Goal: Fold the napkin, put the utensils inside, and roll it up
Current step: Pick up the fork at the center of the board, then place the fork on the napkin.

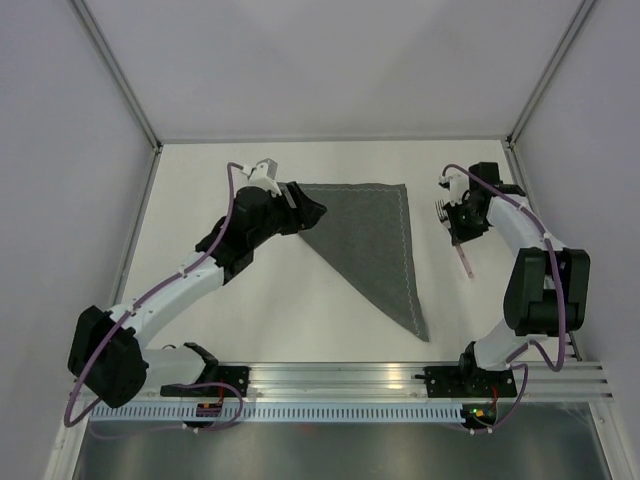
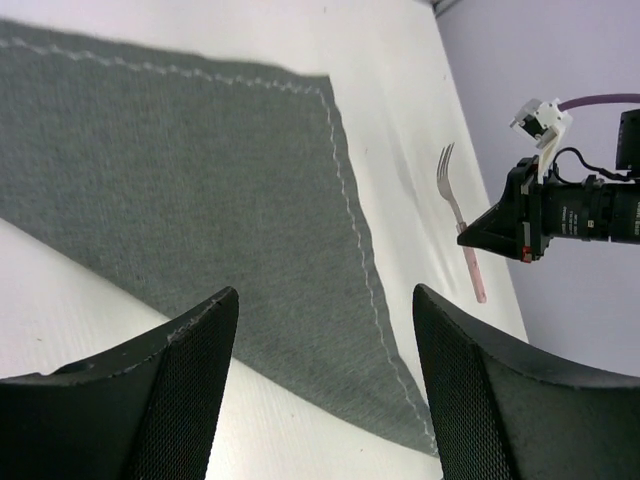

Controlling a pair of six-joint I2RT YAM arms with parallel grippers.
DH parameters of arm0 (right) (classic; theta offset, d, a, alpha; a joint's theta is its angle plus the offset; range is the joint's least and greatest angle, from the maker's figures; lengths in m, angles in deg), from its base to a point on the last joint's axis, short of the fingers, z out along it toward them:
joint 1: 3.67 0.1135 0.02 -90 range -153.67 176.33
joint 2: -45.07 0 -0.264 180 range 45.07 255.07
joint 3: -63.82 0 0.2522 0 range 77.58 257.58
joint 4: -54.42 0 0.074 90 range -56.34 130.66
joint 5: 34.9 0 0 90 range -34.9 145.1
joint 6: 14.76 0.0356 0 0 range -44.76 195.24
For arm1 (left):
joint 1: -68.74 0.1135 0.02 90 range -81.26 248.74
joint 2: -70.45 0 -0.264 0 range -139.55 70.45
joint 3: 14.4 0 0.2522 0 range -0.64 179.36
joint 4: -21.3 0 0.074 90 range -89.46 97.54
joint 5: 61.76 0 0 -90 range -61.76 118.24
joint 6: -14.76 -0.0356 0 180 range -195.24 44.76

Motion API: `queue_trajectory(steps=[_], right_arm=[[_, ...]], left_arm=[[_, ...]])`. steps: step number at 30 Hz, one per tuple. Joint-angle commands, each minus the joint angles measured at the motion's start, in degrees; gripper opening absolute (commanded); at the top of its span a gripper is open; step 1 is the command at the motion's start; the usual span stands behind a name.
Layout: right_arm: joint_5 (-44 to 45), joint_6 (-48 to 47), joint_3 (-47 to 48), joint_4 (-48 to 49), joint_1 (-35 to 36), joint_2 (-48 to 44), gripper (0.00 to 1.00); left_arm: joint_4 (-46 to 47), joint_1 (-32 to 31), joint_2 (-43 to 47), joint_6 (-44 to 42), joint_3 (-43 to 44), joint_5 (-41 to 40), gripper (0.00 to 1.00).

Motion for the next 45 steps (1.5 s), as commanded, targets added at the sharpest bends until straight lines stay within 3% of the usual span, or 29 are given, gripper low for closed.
queue_trajectory(steps=[1, 3, 14, 20, 31, 45], right_arm=[[0.4, 0.4, 6.9, -4.8, 0.8, -2.6, 0.00], [0.0, 2.2, 10.5, -6.0, 2.8, -1.8, 0.01], [1.0, 14.4, 24.2, -5.5, 29.5, 10.9, 0.01], [2.7, 16.4, 30.8, -5.4, 37.4, 20.5, 0.01], [4.0, 17.0, 32.8, -2.5, 43.5, 27.7, 0.00], [5.1, 18.9, 42.5, -5.4, 44.0, 36.3, 0.01]], left_arm=[[-6.4, 0.8, 5.0, -3.5, 4.8, -4.2, 0.76], [-7.8, 1.3, 6.5, -3.4, 6.2, -6.0, 0.76], [-17.5, 1.8, 15.0, -2.4, 11.7, -13.4, 0.77], [-21.5, 1.8, 17.8, -3.4, 13.8, -15.3, 0.78], [-23.6, 1.8, 19.6, -4.4, 13.0, -17.2, 0.79], [-23.4, 1.9, 19.6, -5.1, 11.7, -18.0, 0.79]])
